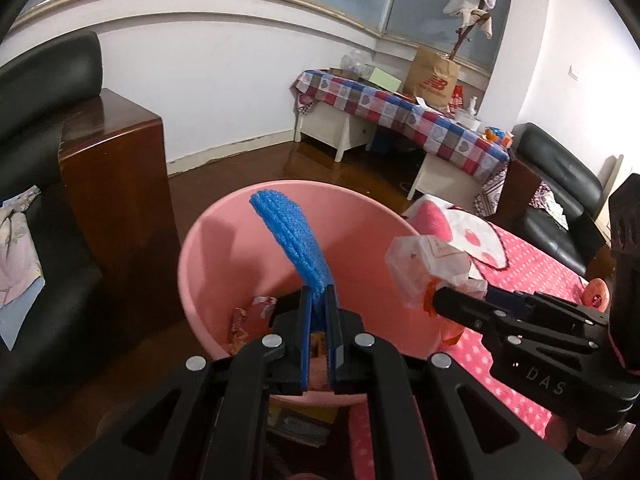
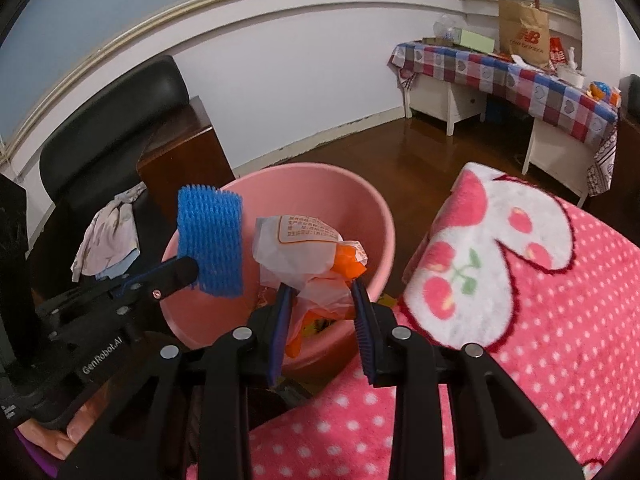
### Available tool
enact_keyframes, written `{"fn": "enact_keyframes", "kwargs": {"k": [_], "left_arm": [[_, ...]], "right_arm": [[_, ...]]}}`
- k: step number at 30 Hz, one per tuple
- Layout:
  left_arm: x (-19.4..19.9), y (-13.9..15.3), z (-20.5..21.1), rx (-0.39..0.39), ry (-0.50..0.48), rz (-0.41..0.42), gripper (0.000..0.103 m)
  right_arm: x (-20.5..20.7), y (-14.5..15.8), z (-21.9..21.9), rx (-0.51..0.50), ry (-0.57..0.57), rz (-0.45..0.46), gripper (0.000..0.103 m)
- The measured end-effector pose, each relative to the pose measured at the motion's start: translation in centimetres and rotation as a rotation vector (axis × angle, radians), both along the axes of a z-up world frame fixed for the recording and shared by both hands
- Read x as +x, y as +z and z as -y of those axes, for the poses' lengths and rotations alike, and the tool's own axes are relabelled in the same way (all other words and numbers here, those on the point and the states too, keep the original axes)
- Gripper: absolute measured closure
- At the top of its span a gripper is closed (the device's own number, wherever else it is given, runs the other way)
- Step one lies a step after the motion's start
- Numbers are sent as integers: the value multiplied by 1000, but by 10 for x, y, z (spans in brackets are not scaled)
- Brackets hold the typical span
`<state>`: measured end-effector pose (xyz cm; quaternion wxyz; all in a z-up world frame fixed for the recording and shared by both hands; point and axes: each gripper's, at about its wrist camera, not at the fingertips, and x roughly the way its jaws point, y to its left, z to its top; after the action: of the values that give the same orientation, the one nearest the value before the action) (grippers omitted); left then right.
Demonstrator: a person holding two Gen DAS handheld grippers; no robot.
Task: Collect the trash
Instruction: 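Carry the blue scrub pad and white bag over the pink bucket, then open both tools to drop the scrub pad and bag into the bucket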
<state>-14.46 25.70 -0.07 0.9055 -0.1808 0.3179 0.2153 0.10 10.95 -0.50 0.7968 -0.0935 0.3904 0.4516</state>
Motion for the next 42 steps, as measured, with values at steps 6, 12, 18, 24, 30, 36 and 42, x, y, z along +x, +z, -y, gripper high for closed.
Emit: {"fn": "enact_keyframes", "kwargs": {"k": [6,12,18,24,30,36,42], "left_arm": [[1,-8,-15,-1,18,-26,98],[6,-16,-22,-19,15,-48,98],[10,-23,-27,-39,15,-63,98],[12,-24,-29,-42,26,-69,97],[13,-24,-30,-50,38,-78,92],[11,-23,-30,-43,47,-82,77],[9,-17,-28,-32,46,-72,72]], "right_arm": [[4,-12,-20,-34,16,-26,72],[3,-19,-34,-53,31,-21,72],[3,-22,-39,-64,31,-20,72],[7,-26,-41,-71,18,-34,72],[8,-26,-43,-70,7,-44,72],[10,-26,-40,-59,-1,-62,71],[12,-21,-36,-43,-10,-66,70]]}}
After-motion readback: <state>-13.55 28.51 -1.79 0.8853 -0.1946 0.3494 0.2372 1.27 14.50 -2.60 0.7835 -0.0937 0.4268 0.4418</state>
